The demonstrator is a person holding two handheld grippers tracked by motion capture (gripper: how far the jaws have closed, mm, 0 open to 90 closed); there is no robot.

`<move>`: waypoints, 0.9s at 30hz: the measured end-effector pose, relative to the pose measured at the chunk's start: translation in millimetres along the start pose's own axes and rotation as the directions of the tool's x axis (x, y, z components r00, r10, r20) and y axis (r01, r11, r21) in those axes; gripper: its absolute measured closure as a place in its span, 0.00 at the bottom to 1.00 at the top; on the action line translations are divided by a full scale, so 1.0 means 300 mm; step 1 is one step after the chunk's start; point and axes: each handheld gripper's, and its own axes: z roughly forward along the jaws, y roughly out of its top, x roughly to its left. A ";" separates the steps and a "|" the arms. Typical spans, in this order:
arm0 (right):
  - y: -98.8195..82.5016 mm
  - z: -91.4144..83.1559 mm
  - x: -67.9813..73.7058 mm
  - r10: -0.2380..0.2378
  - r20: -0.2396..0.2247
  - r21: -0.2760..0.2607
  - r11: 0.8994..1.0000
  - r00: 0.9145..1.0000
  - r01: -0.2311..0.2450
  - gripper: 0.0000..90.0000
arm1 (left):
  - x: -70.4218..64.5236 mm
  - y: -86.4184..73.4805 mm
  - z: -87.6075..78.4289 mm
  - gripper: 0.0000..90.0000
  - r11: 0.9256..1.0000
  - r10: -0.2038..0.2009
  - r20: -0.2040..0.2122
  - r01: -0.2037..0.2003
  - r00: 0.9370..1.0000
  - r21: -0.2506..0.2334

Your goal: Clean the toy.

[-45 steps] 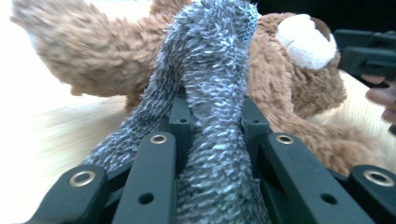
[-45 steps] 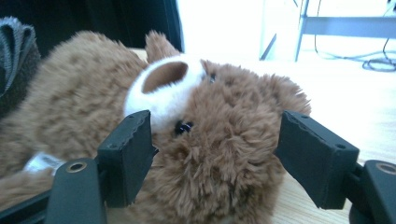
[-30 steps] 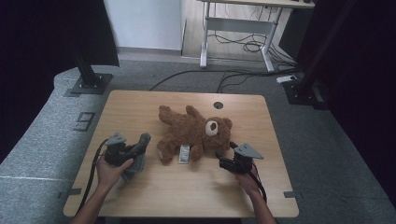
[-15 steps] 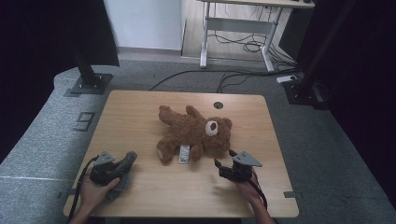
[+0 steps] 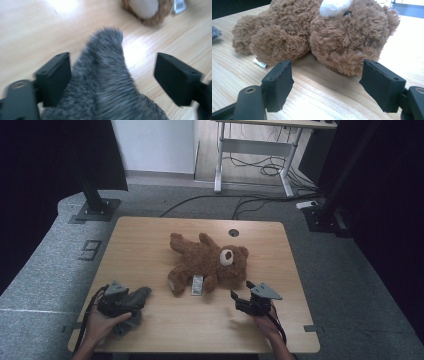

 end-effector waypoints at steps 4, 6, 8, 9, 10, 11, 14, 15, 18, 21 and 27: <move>0.001 -0.002 -0.005 0.000 0.006 -0.007 1.000 1.000 0.000 0.27 | 0.006 0.045 -0.047 0.09 0.998 -0.005 0.022 0.006 1.000 -0.063; 0.001 -0.003 -0.006 0.001 0.009 -0.007 1.000 1.000 -0.001 0.27 | 0.007 0.066 -0.057 0.09 0.996 -0.001 0.030 0.004 1.000 -0.091; 0.001 -0.003 -0.007 0.004 0.009 -0.010 1.000 1.000 -0.004 0.27 | 0.001 0.089 -0.060 0.10 0.993 -0.001 0.023 0.003 1.000 -0.118; 0.001 -0.002 -0.007 0.004 0.009 -0.010 1.000 1.000 -0.004 0.27 | -0.001 0.099 -0.061 0.10 0.992 0.000 0.024 0.003 1.000 -0.128; 0.001 -0.002 -0.007 0.003 0.010 -0.009 1.000 1.000 -0.003 0.27 | -0.007 0.114 -0.059 0.10 0.990 0.001 0.024 0.002 1.000 -0.143; 0.001 -0.001 -0.007 0.002 0.011 -0.010 1.000 1.000 -0.002 0.27 | -0.012 0.124 -0.056 0.10 0.989 0.005 0.024 -0.001 1.000 -0.145; 0.003 -0.005 -0.008 0.004 0.012 -0.014 1.000 1.000 -0.004 0.27 | -0.039 0.160 -0.036 0.10 0.988 0.021 0.038 -0.015 0.999 -0.156; 0.004 -0.008 -0.009 0.005 0.012 -0.017 1.000 1.000 -0.004 0.27 | -0.048 0.169 -0.028 0.11 0.987 0.030 0.042 -0.023 0.999 -0.157; 0.004 -0.016 -0.012 0.010 0.012 -0.021 1.000 1.000 -0.009 0.27 | -0.073 0.189 -0.002 0.11 0.987 0.040 0.063 -0.029 0.997 -0.159; 0.001 -0.027 -0.021 0.017 0.015 -0.024 1.000 1.000 -0.017 0.27 | -0.094 0.201 0.020 0.12 0.986 0.048 0.080 -0.034 0.996 -0.162; -0.013 -0.048 -0.038 0.034 0.030 -0.028 0.999 0.999 -0.034 0.27 | -0.126 0.204 0.037 0.14 0.985 0.065 0.095 -0.049 0.993 -0.165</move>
